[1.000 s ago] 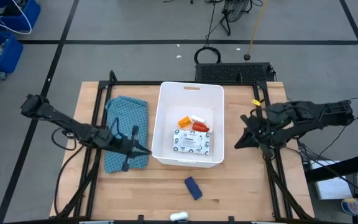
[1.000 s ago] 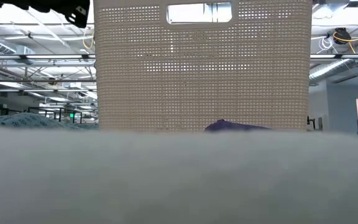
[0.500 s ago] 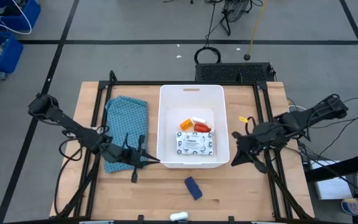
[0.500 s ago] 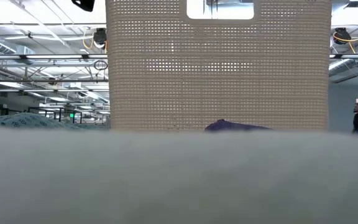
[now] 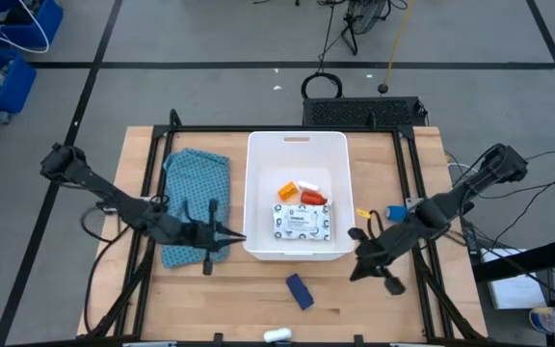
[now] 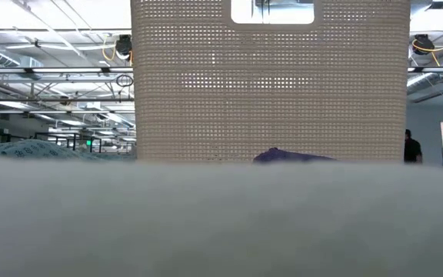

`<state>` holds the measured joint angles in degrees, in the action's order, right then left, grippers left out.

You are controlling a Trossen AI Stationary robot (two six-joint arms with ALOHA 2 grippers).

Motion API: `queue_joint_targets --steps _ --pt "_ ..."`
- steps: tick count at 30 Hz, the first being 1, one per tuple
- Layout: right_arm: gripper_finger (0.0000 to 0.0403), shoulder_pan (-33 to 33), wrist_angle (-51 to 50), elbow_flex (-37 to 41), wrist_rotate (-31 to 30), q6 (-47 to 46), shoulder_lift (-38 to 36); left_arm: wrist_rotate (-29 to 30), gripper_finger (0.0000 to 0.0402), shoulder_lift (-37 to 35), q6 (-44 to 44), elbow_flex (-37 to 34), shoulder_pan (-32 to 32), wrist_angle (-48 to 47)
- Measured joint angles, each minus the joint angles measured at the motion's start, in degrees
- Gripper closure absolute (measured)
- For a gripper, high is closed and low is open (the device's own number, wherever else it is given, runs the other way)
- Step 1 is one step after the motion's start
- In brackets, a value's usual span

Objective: Pick & place medical supplies in basket/bin

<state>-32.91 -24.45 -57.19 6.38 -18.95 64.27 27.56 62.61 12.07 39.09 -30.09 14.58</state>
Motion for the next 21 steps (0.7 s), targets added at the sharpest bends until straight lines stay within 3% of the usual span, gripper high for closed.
queue_joint_targets --steps 12,21 --pt "0.0403 2.1 -2.4 0.0 -11.4 -2.1 6.0 1.1 0.0376 -3.7 -4.5 3.8 -0.6 -10.7" --pt "0.0403 7.0 -4.5 0.0 -17.3 -2.9 6.2 0.0 0.0376 -2.2 -8.0 3.8 -3.1 -10.4"
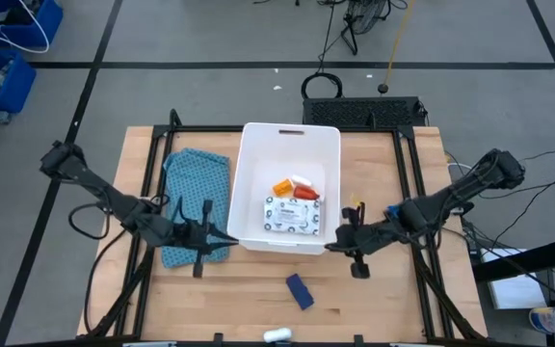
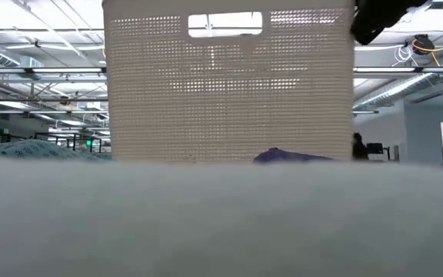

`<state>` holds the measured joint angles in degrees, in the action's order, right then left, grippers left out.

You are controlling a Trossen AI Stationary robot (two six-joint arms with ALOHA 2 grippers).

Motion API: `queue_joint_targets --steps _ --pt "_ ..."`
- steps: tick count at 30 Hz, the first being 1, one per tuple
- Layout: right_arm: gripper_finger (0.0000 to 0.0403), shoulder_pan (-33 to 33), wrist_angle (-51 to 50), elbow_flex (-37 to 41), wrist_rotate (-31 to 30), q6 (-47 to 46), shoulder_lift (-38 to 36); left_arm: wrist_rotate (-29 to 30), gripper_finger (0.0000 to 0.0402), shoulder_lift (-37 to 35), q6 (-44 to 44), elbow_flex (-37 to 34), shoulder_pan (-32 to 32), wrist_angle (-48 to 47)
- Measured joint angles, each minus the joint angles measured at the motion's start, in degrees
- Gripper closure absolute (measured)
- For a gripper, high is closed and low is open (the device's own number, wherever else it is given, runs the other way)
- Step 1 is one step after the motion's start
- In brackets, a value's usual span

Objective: Pick & place medical supplies in basket/bin

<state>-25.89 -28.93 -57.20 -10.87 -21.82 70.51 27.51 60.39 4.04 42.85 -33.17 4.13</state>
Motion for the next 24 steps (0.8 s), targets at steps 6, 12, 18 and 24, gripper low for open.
queue_joint_targets --steps 6,12,18,24 --pt "0.0403 3.9 -1.2 0.0 -1.3 0.4 -0.1 0.0 0.0376 2.5 -1.3 0.0 -1.7 -0.2" --pt "0.0403 6.1 -2.6 0.0 -1.3 1.0 -0.2 -1.9 0.0376 5.9 -3.5 0.0 -1.9 0.1" --pt "0.0403 5.3 -2.5 0.0 -1.3 1.6 -3.9 -6.7 0.0376 10.8 -4.6 0.0 -1.9 4.7" --pt "0.0403 3.2 -3.8 0.0 -0.8 1.9 -10.3 -7.9 0.0376 13.9 -4.0 0.0 -3.2 8.8"
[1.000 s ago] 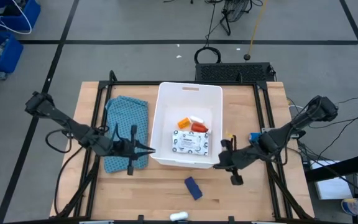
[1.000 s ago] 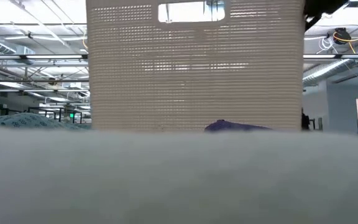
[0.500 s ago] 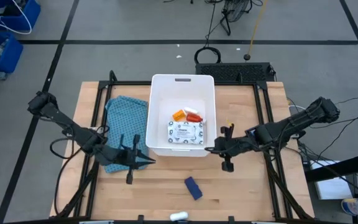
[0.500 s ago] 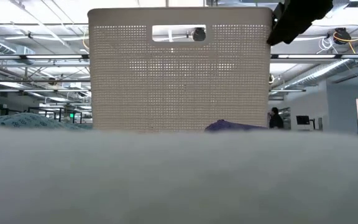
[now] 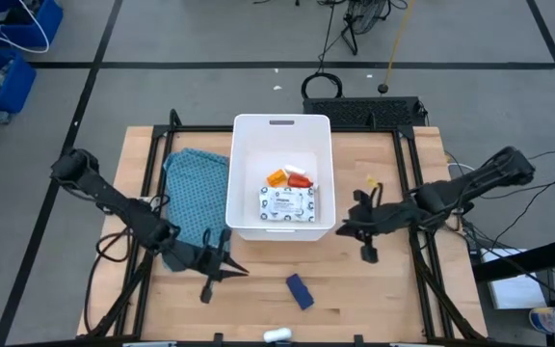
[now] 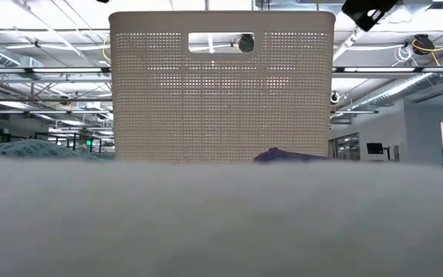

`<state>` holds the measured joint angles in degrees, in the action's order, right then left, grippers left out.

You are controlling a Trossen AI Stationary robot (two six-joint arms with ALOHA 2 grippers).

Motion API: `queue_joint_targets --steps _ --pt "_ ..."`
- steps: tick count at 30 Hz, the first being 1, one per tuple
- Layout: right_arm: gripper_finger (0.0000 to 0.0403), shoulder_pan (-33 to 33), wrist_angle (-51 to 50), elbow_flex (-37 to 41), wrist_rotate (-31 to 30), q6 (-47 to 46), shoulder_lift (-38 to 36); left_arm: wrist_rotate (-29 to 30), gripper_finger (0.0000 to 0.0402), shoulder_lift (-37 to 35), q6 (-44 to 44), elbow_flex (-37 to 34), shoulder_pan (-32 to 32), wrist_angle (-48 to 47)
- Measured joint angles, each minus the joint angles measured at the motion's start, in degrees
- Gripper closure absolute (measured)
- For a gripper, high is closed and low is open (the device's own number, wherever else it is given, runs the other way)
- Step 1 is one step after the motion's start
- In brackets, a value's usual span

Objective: Pick & place medical supplies in basket/bin

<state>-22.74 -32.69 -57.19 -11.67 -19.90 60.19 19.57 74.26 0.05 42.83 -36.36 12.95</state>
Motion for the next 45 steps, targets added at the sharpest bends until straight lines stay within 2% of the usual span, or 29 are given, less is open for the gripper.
queue_joint_targets --steps 6,9,14,18,21,25,29,39,45 --pt "0.0403 -1.1 -13.8 0.0 4.2 -7.6 -6.5 1.9 0.0376 0.0 1.2 0.0 -1.5 0.3" --pt "0.0403 -1.1 -20.1 0.0 3.4 -13.4 -7.2 2.0 0.0376 0.0 1.6 0.0 -1.6 0.2" --pt "0.0403 -1.1 -25.3 0.0 3.2 -22.2 -4.3 3.0 0.0376 0.0 2.9 0.0 -1.1 0.1" --pt "0.0403 0.5 -37.4 0.0 5.3 -26.3 -0.8 3.0 0.0376 0.0 4.5 0.0 -1.1 0.0" --pt "0.0403 3.1 -42.6 0.0 7.0 -26.5 2.4 3.0 0.0376 0.0 4.6 0.0 -1.1 -0.6" --pt "0.0395 6.5 -43.8 0.0 7.5 -22.3 5.7 3.0 0.0376 0.0 4.3 0.0 -1.1 -1.4" --pt "0.0361 10.6 -45.1 0.0 7.9 -20.7 8.3 3.0 0.0376 0.0 4.1 0.0 -1.3 -1.4" --pt "0.0239 16.7 -50.2 -0.1 9.4 -19.8 14.3 2.9 0.0376 0.0 3.7 0.0 -1.7 -4.3" --pt "0.0197 20.3 -54.1 -0.1 8.0 -19.6 17.1 2.9 0.0376 0.0 3.9 0.0 -1.7 -4.5"
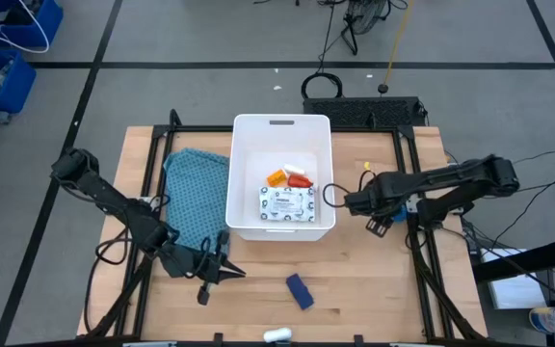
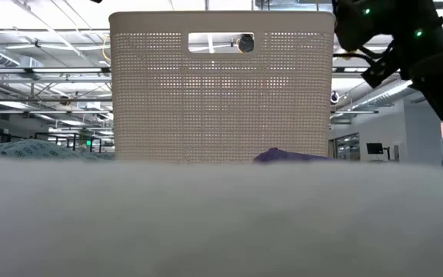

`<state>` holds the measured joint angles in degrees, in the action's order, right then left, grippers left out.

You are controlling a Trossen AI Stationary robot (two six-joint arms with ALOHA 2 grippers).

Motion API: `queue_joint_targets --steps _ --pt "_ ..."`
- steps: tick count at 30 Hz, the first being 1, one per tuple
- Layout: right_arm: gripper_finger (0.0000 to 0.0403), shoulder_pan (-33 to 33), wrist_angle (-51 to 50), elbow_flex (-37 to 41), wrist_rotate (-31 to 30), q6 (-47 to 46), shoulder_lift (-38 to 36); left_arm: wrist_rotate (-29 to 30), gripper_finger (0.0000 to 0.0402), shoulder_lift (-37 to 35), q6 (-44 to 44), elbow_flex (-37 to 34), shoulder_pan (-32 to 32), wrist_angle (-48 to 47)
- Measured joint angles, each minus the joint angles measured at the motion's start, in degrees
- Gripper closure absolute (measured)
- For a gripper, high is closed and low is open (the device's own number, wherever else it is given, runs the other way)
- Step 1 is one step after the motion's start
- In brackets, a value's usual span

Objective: Pick & place medical supplies in basket/bin

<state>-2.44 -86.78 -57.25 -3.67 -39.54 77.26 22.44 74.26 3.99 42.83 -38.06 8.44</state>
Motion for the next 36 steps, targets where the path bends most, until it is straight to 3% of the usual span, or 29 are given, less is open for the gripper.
queue_joint_targets --steps 7,19,28,36 --pt "0.0188 3.5 3.4 -0.1 2.3 2.1 2.7 -0.4 0.0376 0.0 0.1 0.0 0.0 -1.3" --pt "0.0186 10.0 0.6 0.0 2.0 5.6 6.3 -0.7 0.0376 0.0 0.0 0.0 0.0 -2.8" --pt "0.0186 14.3 3.7 7.3 2.2 10.1 6.5 -1.5 0.0376 0.0 0.2 0.0 0.0 -2.9" --pt "0.0186 14.6 10.1 7.4 3.7 12.6 6.5 -1.5 0.0376 0.0 0.5 0.0 0.0 -3.2"
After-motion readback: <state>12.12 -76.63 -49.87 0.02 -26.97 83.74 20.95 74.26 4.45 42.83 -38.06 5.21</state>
